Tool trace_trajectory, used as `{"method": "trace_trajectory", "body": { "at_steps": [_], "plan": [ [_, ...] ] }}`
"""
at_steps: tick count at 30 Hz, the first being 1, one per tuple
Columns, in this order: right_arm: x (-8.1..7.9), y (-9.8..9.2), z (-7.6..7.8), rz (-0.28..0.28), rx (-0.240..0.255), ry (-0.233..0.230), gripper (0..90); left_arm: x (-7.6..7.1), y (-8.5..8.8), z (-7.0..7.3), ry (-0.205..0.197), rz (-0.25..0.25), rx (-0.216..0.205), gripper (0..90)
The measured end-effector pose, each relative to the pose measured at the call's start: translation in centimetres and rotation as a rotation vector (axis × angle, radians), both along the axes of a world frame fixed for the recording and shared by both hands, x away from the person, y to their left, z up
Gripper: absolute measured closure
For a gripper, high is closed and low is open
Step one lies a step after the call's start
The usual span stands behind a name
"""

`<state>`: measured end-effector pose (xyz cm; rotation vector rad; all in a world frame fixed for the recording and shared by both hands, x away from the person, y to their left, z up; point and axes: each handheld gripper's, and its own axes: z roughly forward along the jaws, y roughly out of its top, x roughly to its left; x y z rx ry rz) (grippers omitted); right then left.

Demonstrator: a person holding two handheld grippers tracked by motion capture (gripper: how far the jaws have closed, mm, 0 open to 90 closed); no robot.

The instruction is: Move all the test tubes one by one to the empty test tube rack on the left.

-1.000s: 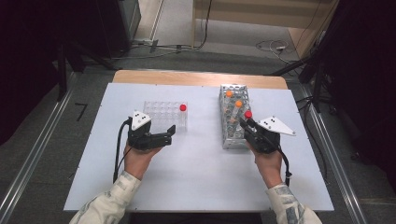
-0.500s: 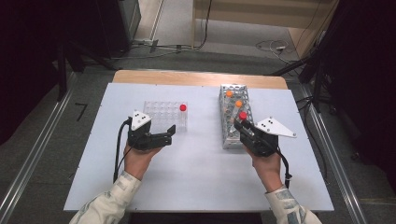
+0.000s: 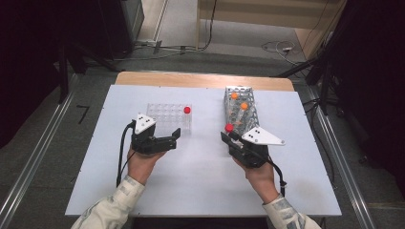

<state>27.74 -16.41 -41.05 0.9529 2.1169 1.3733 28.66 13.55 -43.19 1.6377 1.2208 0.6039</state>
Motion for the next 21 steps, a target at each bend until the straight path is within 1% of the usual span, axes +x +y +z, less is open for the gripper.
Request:
{"method": "trace_trajectory", "body": {
  "at_steps": [3, 6, 12, 17, 21],
  "plan": [
    [0.0, 0.7, -0.8, 0.022, -0.017, 0.020, 71.4, -0.1, -0.2, 0.1, -0.006, -0.010, -0.002, 5.9],
    [-0.1, 1.3, -1.3, 0.045, -0.027, 0.029, 71.4, -0.3, -0.3, 0.3, -0.013, -0.015, -0.007, 6.0],
    [0.0, 2.3, -2.1, 0.061, -0.038, 0.051, 71.4, -0.6, -0.9, 0.5, -0.007, -0.041, -0.023, 6.5],
    [0.4, 3.2, -3.0, 0.079, -0.062, 0.070, 71.4, -1.2, -1.8, 1.1, -0.026, -0.082, -0.033, 7.4],
    [0.5, 3.8, -3.4, 0.090, -0.070, 0.078, 71.4, -1.9, -2.6, 1.5, -0.036, -0.137, -0.050, 10.8]
  ]
}}
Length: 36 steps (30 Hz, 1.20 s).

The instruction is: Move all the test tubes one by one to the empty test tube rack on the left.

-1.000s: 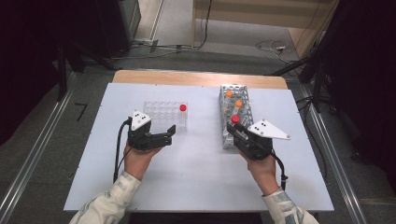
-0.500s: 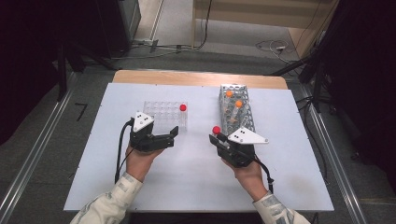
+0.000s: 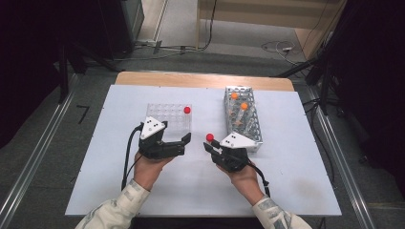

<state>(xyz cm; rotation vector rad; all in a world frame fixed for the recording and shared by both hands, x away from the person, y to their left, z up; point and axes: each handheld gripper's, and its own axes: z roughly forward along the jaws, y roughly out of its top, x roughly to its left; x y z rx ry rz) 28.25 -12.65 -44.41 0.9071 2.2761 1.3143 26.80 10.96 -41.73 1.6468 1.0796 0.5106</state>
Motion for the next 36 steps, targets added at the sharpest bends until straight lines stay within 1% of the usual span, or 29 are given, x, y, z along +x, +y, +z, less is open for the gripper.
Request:
{"method": "trace_trajectory", "body": {
  "at_steps": [4, 8, 9, 10, 12, 13, 14, 17, 22, 23, 24, 25, 27, 31, 32, 36],
  "plan": [
    [-0.1, 0.7, -0.2, 0.011, -0.006, 0.006, 71.4, -0.6, -1.3, 0.2, 0.000, -0.079, 0.001, 14.6],
    [-0.4, 1.5, -0.2, 0.035, -0.012, 0.000, 71.4, -1.0, -2.4, 0.1, -0.006, -0.130, 0.014, 23.4],
    [-0.5, 1.7, -0.2, 0.041, -0.014, -0.002, 71.4, -1.0, -2.5, 0.0, -0.003, -0.133, 0.015, 24.8],
    [-0.6, 2.0, -0.2, 0.053, -0.016, -0.007, 71.4, -0.9, -2.6, 0.0, 0.001, -0.142, 0.015, 28.2],
    [-0.7, 2.2, -0.2, 0.056, -0.014, -0.003, 71.4, -0.9, -2.6, -0.1, 0.004, -0.143, 0.017, 29.5],
    [-0.8, 2.4, -0.2, 0.064, -0.020, -0.010, 71.4, -0.9, -2.6, -0.1, 0.003, -0.145, 0.020, 36.7],
    [-0.8, 2.4, -0.2, 0.064, -0.020, -0.010, 71.4, -0.9, -2.6, -0.2, 0.002, -0.146, 0.024, 36.7],
    [-1.0, 2.6, -0.3, 0.070, -0.019, -0.007, 71.4, -0.9, -2.6, -0.2, -0.003, -0.164, 0.031, 49.4],
    [-1.1, 2.6, -0.3, 0.073, -0.020, -0.009, 71.4, -1.0, -3.0, -0.4, 0.002, -0.199, 0.046, 60.6],
    [-1.0, 2.6, -0.2, 0.074, -0.019, -0.010, 71.4, -1.0, -3.1, -0.5, 0.000, -0.198, 0.054, 62.0],
    [-1.1, 2.6, -0.2, 0.071, -0.018, -0.011, 71.4, -1.1, -3.2, -0.5, -0.004, -0.199, 0.055, 65.7],
    [-1.1, 2.6, -0.2, 0.071, -0.018, -0.011, 71.4, -1.1, -3.2, -0.5, -0.007, -0.198, 0.058, 65.7],
    [-1.1, 2.6, -0.2, 0.070, -0.018, -0.010, 71.3, -1.1, -3.2, -0.5, -0.010, -0.192, 0.062, 68.8],
    [-1.1, 2.5, -0.2, 0.070, -0.019, -0.010, 71.0, -1.1, -3.1, -0.4, -0.010, -0.190, 0.067, 69.7],
    [-1.1, 2.5, -0.2, 0.070, -0.017, -0.009, 68.8, -1.1, -3.0, -0.4, -0.009, -0.187, 0.066, 69.7],
    [-0.9, 2.3, -0.1, 0.074, -0.013, -0.002, 52.3, -0.8, -2.5, -0.3, -0.009, -0.167, 0.057, 69.8]
  ]
}}
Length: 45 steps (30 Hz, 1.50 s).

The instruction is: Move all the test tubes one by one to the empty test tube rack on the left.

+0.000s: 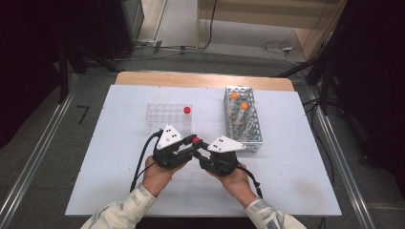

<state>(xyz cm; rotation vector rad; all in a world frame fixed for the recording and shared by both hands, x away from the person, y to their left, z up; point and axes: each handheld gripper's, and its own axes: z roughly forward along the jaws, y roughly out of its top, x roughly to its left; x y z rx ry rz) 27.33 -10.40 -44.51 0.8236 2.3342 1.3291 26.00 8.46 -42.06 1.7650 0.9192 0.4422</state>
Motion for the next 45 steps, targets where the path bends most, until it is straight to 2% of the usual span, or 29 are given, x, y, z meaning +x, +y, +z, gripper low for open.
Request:
{"method": "trace_trajectory", "body": {
  "at_steps": [1, 3, 5, 13, 20, 26, 31, 45],
  "plan": [
    [0.1, -0.1, 0.0, -0.005, 0.003, 0.008, 45.8, 0.1, 0.2, 0.0, 0.003, 0.006, -0.004, 69.9],
    [0.3, -0.5, 0.1, -0.010, 0.005, 0.029, 41.7, 0.3, 0.5, 0.1, 0.005, 0.018, -0.013, 69.9],
    [0.4, -0.8, 0.2, -0.012, 0.007, 0.029, 36.6, 0.5, 0.9, 0.3, 0.008, 0.030, -0.018, 69.9],
    [0.3, -2.5, 1.0, -0.030, 0.019, 0.032, 26.8, 1.1, 2.2, 0.9, 0.008, 0.068, -0.032, 70.0],
    [0.5, -4.4, 1.2, -0.070, 0.022, 0.034, 26.3, 1.6, 3.2, 1.4, 0.004, 0.105, -0.032, 70.0],
    [0.7, -6.5, 1.2, -0.103, 0.006, 0.032, 26.4, 2.4, 4.2, 2.3, -0.007, 0.143, -0.037, 69.9],
    [0.7, -8.1, 0.8, -0.135, 0.031, 0.047, 26.5, 3.2, 4.5, 3.0, -0.012, 0.164, -0.038, 70.0],
    [0.7, -8.6, 0.9, -0.146, 0.035, 0.047, 26.7, 6.5, 4.6, 4.6, -0.019, 0.225, -0.034, 70.0]
  ]
}}
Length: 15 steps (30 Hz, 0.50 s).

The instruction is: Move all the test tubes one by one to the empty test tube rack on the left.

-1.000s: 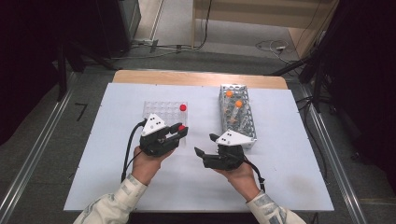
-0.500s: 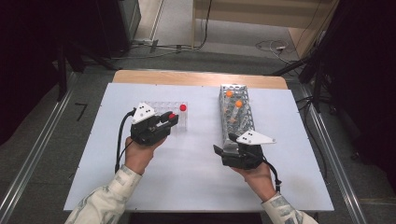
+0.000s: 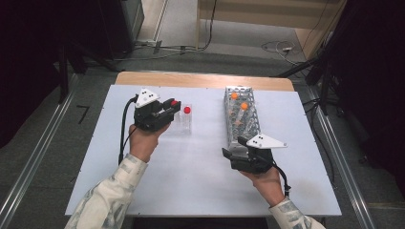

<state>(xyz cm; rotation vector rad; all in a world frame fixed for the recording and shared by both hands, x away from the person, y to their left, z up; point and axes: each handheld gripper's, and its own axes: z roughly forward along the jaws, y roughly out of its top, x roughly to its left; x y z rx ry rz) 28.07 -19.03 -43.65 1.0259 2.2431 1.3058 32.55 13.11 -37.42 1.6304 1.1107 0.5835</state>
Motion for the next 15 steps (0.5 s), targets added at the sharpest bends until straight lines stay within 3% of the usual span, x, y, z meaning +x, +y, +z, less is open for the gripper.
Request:
{"method": "trace_trajectory", "body": {
  "at_steps": [8, 15],
  "plan": [
    [0.1, -0.3, 0.0, -0.008, 0.008, -0.001, 26.8, 1.6, 0.1, 0.2, 0.008, 0.029, -0.009, 70.0],
    [0.0, -0.4, 0.1, -0.009, 0.008, -0.002, 26.9, 2.5, -0.3, 0.4, 0.005, 0.040, 0.009, 70.0]
  ]
}}
